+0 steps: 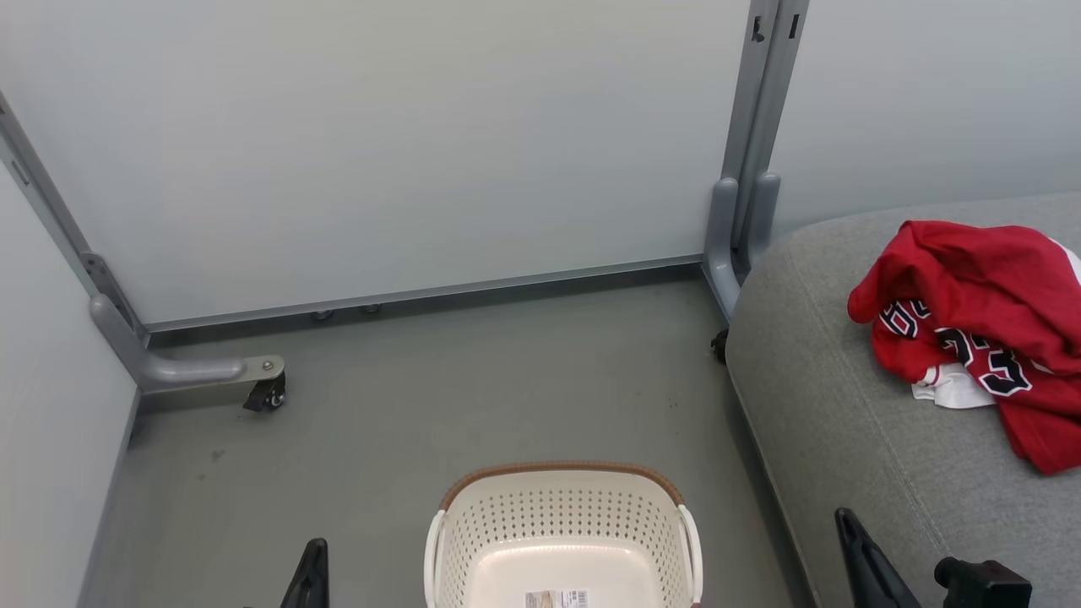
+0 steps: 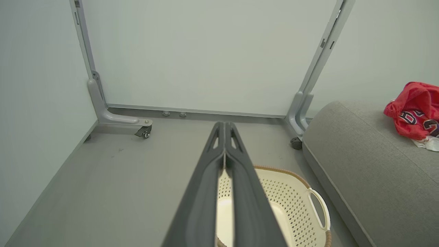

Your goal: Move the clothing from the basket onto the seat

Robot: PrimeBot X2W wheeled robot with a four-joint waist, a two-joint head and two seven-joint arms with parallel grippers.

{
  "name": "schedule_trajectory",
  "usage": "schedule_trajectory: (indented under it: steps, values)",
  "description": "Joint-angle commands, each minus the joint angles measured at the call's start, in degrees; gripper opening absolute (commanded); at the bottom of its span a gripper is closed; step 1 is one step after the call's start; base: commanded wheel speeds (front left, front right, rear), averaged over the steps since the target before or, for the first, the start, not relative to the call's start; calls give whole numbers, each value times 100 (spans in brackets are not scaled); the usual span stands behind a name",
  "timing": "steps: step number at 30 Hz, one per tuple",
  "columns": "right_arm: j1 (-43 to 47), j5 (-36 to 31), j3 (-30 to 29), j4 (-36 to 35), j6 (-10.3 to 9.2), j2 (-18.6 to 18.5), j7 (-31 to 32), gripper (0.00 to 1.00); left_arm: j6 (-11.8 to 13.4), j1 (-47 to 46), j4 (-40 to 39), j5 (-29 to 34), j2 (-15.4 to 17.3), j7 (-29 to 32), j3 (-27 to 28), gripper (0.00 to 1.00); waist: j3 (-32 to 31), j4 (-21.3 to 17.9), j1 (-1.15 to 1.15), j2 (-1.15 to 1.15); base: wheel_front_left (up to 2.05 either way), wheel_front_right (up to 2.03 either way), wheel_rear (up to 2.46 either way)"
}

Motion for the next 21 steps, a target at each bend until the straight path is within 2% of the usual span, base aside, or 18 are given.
schedule_trajectory:
  steps: [1,21]
  values:
    - [-186,263,-37,-57,0,-39,49,0,-20,-213,-59,-278,39,49,48,0,10,-4,0,1,0,0,0]
    - [-601,2162,-184,91,-1,-109,498,0,-89,-697,105,-2329,112,478,242,0,141,-44,0,3,0,0,0]
